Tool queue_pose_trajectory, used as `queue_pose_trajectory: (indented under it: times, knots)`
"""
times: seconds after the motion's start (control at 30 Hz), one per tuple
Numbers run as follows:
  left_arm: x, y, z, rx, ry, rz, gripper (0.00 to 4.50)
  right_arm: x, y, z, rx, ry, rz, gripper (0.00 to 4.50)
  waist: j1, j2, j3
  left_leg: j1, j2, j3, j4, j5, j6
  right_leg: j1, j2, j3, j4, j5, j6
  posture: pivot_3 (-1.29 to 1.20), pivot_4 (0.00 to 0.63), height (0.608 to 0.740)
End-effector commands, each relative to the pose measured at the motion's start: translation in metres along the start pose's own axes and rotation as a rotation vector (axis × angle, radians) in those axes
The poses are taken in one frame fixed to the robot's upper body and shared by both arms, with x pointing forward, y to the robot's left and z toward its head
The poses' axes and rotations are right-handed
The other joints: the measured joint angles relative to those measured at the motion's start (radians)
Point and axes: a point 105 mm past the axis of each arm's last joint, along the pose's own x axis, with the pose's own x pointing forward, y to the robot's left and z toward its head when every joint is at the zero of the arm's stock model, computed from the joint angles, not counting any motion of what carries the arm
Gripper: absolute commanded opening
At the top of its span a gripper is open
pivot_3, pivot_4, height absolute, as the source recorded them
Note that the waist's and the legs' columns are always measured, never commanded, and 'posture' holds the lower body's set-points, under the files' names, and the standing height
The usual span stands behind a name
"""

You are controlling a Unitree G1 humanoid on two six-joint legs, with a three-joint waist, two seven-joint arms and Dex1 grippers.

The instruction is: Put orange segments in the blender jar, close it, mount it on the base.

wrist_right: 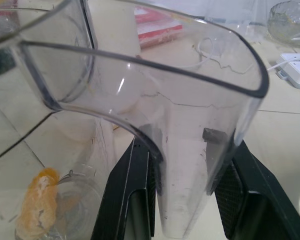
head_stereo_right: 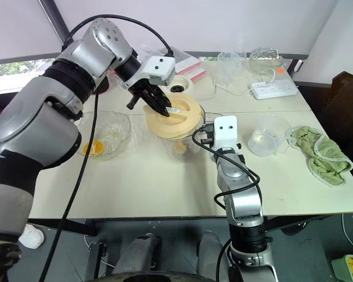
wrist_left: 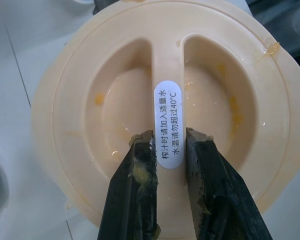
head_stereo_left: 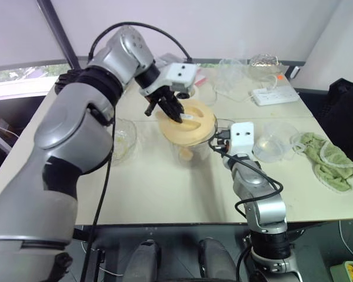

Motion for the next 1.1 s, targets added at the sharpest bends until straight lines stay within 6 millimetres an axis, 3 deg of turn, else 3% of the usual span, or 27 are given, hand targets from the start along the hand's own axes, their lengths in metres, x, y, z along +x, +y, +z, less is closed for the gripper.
queue_pose_trajectory:
  times: [0.03, 1.1]
  knots:
    - [0.018, -0.009, -0.031, -0.092, 0.101, -0.054, 0.27, -0.007, -0.003, 0.013, -0.010, -0.054, -0.015, 0.96, 0.000, 0.000, 0.000, 0.000, 0.000, 0.000, 0.000, 0.000, 0.000, 0.000, 0.000, 0.000, 0.000, 0.000, 0.000, 0.00, 0.150, 0.740]
    - [0.047, -0.005, -0.004, -0.036, 0.051, -0.084, 0.27, -0.026, -0.002, 0.005, 0.036, -0.012, -0.066, 0.96, 0.008, 0.000, -0.001, 0.000, -0.002, -0.003, -0.002, -0.002, 0.002, 0.005, -0.002, -0.003, -0.006, -0.001, 0.007, 0.00, 0.150, 0.740]
